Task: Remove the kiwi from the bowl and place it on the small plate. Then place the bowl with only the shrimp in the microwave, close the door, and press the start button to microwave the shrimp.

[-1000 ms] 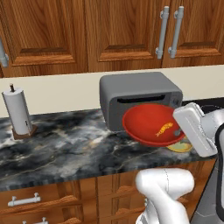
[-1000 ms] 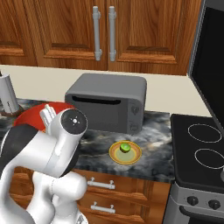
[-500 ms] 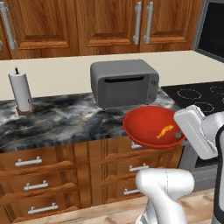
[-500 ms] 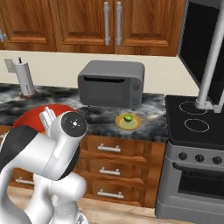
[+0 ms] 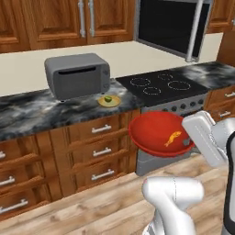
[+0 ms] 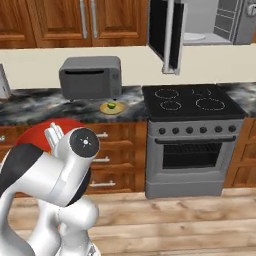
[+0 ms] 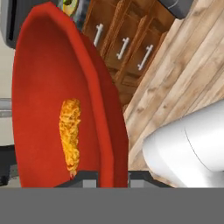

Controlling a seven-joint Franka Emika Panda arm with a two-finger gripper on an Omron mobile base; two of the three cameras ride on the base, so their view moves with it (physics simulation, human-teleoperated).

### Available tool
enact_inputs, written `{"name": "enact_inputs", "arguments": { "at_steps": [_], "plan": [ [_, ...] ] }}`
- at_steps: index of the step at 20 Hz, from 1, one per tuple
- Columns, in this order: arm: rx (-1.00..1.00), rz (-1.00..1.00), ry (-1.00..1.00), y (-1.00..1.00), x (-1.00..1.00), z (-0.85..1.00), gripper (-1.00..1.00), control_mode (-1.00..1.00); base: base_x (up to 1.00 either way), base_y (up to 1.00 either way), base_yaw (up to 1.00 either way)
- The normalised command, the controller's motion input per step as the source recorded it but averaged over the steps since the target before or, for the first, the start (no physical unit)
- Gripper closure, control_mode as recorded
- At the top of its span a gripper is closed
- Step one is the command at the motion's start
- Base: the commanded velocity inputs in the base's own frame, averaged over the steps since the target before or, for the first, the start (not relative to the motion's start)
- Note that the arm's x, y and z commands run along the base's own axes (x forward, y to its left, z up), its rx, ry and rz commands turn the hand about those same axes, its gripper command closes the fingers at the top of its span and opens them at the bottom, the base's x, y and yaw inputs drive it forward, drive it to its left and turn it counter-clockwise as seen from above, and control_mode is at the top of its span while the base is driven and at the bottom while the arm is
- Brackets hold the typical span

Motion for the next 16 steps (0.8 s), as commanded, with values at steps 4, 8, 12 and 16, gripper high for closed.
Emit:
{"name": "enact_inputs", "arguments": {
  "at_steps": [4, 8, 12, 16],
  "plan": [
    [0.00, 0.00, 0.00, 0.00, 0.00, 0.00, 1.00, 1.00, -0.15, -0.72, -0.51],
    [0.00, 0.00, 0.00, 0.00, 0.00, 0.00, 1.00, 1.00, 0.45, -0.95, -0.36],
    [0.00, 0.00, 0.00, 0.00, 0.00, 0.00, 1.00, 1.00, 0.68, -1.00, -0.29],
    [0.00, 0.00, 0.00, 0.00, 0.00, 0.00, 1.00, 1.00, 0.96, -1.00, -0.13]
  ]
}}
